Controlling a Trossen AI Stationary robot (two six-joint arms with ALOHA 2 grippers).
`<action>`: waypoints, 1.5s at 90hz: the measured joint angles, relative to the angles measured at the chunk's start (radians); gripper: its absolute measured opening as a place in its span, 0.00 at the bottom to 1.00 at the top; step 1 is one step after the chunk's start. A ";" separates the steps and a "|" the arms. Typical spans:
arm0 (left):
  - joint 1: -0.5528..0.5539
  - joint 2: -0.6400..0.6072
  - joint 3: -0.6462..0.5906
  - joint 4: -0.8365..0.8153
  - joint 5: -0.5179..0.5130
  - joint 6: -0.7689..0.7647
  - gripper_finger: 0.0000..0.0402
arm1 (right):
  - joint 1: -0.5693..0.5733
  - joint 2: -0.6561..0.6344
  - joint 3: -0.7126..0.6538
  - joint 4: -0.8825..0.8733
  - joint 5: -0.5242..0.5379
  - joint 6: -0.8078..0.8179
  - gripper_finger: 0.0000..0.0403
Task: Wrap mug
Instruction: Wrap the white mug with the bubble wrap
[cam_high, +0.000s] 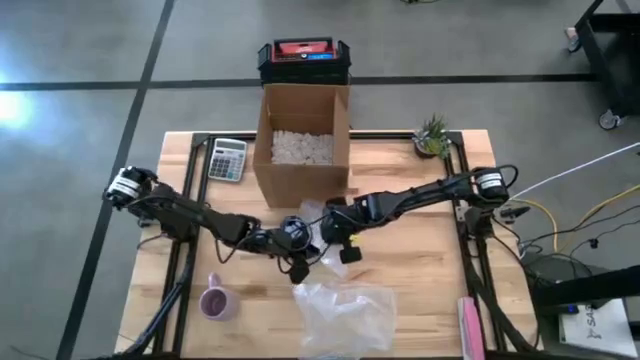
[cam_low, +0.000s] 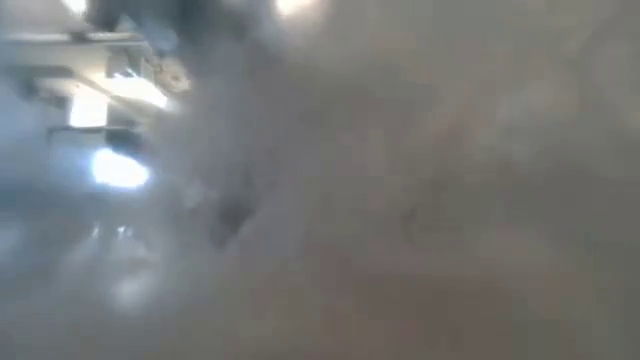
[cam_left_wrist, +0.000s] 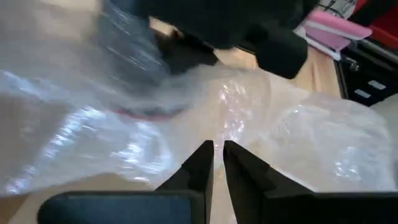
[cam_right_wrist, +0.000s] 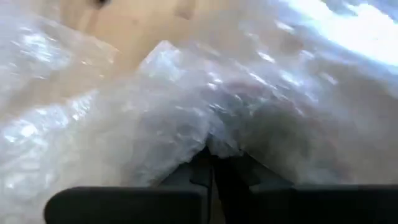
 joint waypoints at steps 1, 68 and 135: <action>-0.001 -0.005 0.000 -0.011 -0.004 -0.002 0.06 | 0.001 0.000 0.000 0.000 -0.004 -0.003 0.00; 0.011 0.045 -0.010 0.095 -0.233 0.120 0.06 | 0.030 0.006 -0.003 0.047 -0.131 -0.082 0.00; 0.013 0.196 -0.004 0.242 -0.149 0.140 0.05 | 0.027 -0.129 0.183 -0.264 -0.037 -0.067 0.00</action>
